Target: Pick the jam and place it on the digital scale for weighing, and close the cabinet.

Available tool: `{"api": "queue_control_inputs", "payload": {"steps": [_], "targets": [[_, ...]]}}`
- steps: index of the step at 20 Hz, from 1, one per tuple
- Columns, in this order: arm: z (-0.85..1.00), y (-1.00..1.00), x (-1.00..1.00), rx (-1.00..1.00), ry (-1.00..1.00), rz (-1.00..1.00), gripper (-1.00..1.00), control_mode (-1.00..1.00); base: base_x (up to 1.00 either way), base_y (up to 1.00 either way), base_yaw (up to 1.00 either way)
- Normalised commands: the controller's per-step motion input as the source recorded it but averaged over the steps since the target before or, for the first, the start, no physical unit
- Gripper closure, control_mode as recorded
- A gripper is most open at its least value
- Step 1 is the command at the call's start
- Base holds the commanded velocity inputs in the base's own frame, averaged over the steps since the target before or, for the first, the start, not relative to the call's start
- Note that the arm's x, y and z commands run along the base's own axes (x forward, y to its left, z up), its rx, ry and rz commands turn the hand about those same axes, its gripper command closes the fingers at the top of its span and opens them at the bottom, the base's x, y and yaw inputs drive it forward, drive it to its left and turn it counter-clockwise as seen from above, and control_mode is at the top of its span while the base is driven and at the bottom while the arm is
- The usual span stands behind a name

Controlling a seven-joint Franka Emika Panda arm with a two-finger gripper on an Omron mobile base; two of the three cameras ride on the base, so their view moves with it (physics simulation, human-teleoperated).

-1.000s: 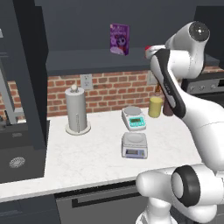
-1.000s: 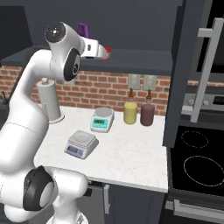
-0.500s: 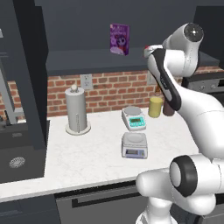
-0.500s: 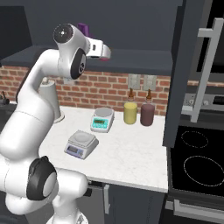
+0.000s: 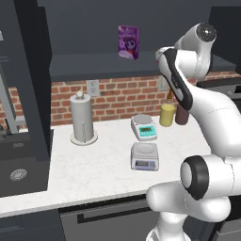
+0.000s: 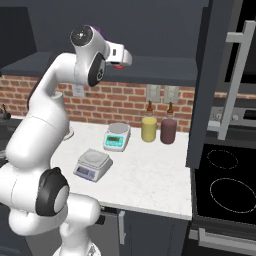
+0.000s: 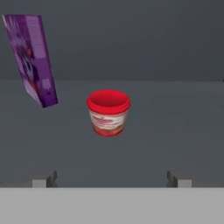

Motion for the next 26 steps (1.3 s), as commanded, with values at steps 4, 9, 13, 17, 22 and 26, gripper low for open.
{"api": "queue_control_inputs", "payload": {"steps": [4,9,13,17,22,26], "targets": [[-0.05,0.00,0.20,0.00,0.00,0.00,-1.00,-1.00,0.00,0.00,0.00],[-0.05,0.00,0.17,0.00,0.00,0.00,-1.00,-1.00,0.00,0.00,0.00],[-0.13,0.00,0.28,0.00,0.02,0.00,-1.00,-1.00,0.00,0.00,0.00],[-0.16,0.00,0.31,0.00,0.03,0.00,-1.00,-1.00,0.00,0.00,0.00],[-0.07,0.00,0.25,0.00,0.01,0.00,-1.00,-1.00,0.00,0.00,0.00],[0.00,0.00,0.24,0.00,0.00,0.00,-1.00,-1.00,0.00,0.00,0.00]]}}
